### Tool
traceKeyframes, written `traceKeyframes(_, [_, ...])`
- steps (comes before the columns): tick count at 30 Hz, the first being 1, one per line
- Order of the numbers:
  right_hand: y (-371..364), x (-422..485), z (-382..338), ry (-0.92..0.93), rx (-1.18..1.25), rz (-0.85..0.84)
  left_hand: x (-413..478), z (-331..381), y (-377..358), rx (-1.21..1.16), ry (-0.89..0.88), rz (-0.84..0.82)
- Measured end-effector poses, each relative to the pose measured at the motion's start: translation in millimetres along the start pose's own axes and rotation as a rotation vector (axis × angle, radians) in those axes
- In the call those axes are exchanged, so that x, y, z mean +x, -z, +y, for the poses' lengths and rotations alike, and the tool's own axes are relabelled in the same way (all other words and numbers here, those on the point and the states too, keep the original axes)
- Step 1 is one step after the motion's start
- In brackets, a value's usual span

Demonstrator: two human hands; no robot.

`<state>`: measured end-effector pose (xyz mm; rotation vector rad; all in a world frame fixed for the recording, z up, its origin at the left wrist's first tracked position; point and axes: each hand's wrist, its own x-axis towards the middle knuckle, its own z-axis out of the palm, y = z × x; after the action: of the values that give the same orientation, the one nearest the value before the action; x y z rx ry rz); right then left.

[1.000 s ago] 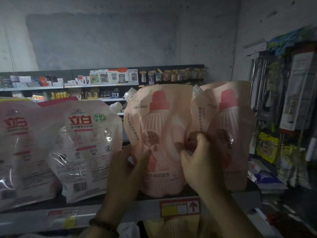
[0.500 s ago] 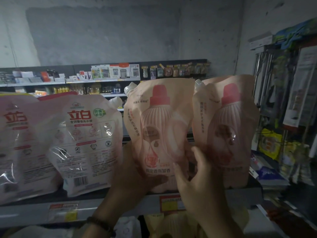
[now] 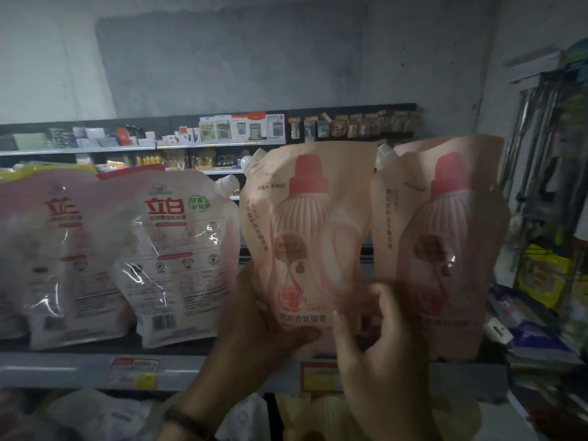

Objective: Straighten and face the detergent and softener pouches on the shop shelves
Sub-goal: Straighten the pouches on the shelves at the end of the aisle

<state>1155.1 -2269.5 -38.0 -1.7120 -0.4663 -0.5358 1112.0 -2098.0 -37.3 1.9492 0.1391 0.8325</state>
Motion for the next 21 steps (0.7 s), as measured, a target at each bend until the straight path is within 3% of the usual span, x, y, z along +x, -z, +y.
traceKeyframes(7, [-4,-6,-9,0.045,0.100,-0.067,-14,-11,22,-0.067,0.065,0.063])
traceKeyframes(12, [-22,-24,-22,0.044,0.136,-0.116,-31,-16,51,0.023,0.012,0.103])
traceKeyframes(21, [-86,-79,-44,-0.082,0.195,-0.114,-59,-32,141,-0.083,-0.012,0.081])
